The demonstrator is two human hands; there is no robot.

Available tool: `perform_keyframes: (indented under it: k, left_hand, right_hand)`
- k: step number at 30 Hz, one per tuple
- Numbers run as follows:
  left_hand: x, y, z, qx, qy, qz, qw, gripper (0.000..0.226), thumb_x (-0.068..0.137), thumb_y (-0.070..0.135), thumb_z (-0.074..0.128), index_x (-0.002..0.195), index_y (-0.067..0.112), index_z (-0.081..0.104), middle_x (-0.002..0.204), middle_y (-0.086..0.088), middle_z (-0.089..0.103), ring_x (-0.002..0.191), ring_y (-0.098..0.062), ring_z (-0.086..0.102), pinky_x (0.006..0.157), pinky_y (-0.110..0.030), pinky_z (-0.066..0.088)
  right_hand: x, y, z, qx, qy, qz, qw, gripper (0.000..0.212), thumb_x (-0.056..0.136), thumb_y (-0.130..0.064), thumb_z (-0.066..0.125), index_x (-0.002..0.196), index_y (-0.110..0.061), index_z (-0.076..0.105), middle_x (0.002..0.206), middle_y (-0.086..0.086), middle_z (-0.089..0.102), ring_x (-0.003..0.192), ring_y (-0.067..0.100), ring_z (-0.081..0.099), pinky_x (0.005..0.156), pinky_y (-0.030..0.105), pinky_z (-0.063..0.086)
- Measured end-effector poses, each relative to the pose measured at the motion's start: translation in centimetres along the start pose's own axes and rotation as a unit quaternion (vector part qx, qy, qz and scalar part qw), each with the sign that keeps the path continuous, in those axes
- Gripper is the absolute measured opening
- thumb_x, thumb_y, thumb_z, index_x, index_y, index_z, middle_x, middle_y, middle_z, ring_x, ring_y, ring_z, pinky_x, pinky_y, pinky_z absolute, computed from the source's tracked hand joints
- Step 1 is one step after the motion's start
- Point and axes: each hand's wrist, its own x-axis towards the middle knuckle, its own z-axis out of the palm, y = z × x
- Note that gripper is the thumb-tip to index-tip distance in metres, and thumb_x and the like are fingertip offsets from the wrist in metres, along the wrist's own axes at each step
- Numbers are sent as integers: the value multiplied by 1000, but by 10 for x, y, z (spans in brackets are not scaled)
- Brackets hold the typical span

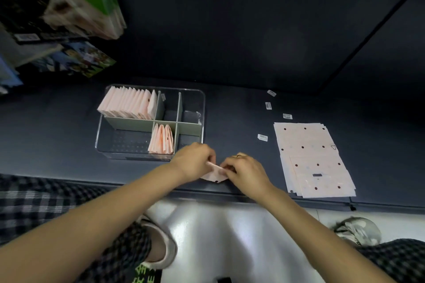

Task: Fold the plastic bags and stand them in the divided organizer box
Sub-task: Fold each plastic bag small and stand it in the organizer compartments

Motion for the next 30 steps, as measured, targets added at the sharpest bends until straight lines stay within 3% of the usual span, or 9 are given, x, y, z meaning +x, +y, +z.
perform_keyframes:
  k: [3, 6, 11, 14, 17, 20, 23, 26, 30]
  left_hand:
    - [-5, -29, -26, -3, 98, -3, 995, 11, 88, 33, 60, 92, 24, 63, 87, 5, 54, 92, -21, 59, 72, -30, 42]
    - [-5, -63, -36, -9, 186, -62, 981, 17, 92, 35, 56, 96, 20, 62, 90, 3, 50, 92, -21, 56, 67, -29, 40]
    - [-3, -87, -17, -10, 167, -174, 970, 37, 87, 51, 57, 94, 15, 59, 107, -4, 55, 107, -25, 53, 75, -36, 48]
    - [0, -91, -7, 17, 169, -194, 966, 44, 85, 55, 56, 98, 13, 61, 111, -6, 54, 112, -25, 48, 82, -38, 49]
    - [1, -96, -2, 22, 169, -205, 964, 39, 87, 49, 56, 100, 13, 64, 110, -6, 53, 113, -24, 46, 84, -37, 49]
    - [0, -100, 0, 16, 164, -221, 961, 32, 88, 41, 56, 102, 14, 66, 111, -6, 52, 112, -24, 46, 85, -37, 47]
    - [-1, -103, 1, 2, 166, -227, 960, 28, 86, 35, 56, 101, 13, 65, 111, -7, 52, 111, -25, 46, 86, -36, 46]
    - [-2, -105, 1, -6, 178, -230, 957, 24, 85, 31, 56, 97, 14, 66, 110, -6, 54, 110, -24, 46, 84, -34, 45]
    - [-2, -107, 0, -14, 198, -231, 952, 19, 82, 30, 57, 91, 15, 66, 106, -5, 56, 108, -23, 47, 83, -33, 44]
  right_hand:
    - [17, -16, 2, 78, 20, 76, 994, 9, 86, -30, 63, 89, -24, 69, 84, -6, 69, 80, 13, 60, 66, 25, 43]
    - [30, -25, 5, 233, 59, 165, 957, 6, 84, -22, 67, 78, -22, 66, 71, -9, 64, 66, 3, 57, 63, 15, 42]
    - [41, -41, 14, 330, 81, 221, 914, 15, 82, -18, 69, 70, -24, 63, 66, -8, 63, 60, 2, 56, 62, 15, 43]
    - [50, -50, 18, 371, 79, 231, 896, 17, 83, -17, 68, 68, -23, 62, 60, -7, 61, 56, 8, 54, 65, 27, 47]
    - [59, -58, 20, 388, 85, 232, 888, 19, 84, -15, 68, 67, -22, 61, 56, -8, 59, 54, 10, 51, 62, 28, 46]
    - [68, -65, 22, 374, 90, 232, 893, 19, 83, -16, 68, 66, -22, 61, 56, -8, 59, 54, 8, 52, 64, 30, 48]
    - [77, -71, 24, 310, 91, 218, 921, 16, 83, -19, 67, 68, -22, 62, 59, -8, 60, 56, 8, 55, 67, 27, 48]
    - [86, -81, 24, 216, 90, 188, 954, 9, 84, -22, 65, 78, -17, 68, 66, -3, 65, 67, 16, 61, 67, 24, 45]
    - [99, -98, 27, 104, 66, 163, 979, 15, 86, -21, 56, 80, -13, 67, 79, 8, 69, 81, 27, 63, 72, 29, 48]
